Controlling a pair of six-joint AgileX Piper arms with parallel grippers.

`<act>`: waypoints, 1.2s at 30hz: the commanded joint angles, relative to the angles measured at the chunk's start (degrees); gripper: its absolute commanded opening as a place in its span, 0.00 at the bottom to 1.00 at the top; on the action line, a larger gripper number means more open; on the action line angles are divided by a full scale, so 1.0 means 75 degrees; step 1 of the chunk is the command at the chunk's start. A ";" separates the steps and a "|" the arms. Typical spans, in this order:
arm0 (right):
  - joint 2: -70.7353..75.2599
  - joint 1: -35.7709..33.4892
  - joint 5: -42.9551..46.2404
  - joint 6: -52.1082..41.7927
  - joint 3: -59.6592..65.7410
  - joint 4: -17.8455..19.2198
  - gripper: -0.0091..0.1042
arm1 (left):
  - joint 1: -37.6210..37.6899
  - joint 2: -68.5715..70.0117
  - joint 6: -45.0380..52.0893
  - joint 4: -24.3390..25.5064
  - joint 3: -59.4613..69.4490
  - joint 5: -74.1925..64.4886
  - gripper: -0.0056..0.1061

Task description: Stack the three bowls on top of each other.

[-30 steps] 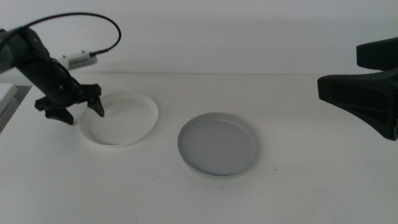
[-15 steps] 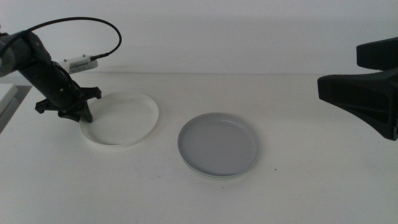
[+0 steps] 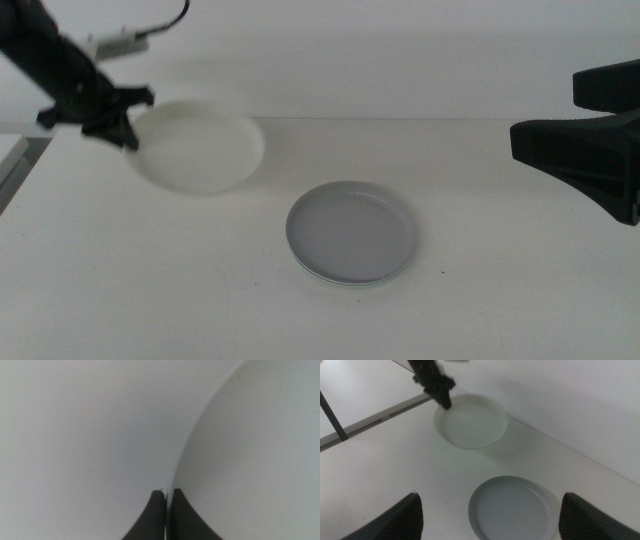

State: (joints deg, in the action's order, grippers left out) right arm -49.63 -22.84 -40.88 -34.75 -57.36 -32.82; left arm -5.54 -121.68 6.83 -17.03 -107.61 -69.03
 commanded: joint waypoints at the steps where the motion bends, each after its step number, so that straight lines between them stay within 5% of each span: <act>1: 0.0018 -0.0013 0.0068 -0.0093 0.0056 -0.0038 0.90 | 0.0473 0.0550 -0.0123 -0.0247 -0.0078 -0.0125 0.03; 18: 0.0018 -0.0013 0.0068 -0.0093 0.0056 -0.0038 0.90 | 0.3321 -0.0037 -0.0799 -0.0191 -0.0063 -0.0104 0.03; 36: 0.0018 -0.0013 0.0068 -0.0093 0.0056 -0.0038 0.90 | 0.3498 -0.0724 -0.0911 -0.0046 -0.0063 0.0107 0.03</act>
State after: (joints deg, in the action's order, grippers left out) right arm -49.63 -22.84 -40.88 -34.75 -57.36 -32.82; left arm 20.52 -127.46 0.00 -17.41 -107.98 -68.72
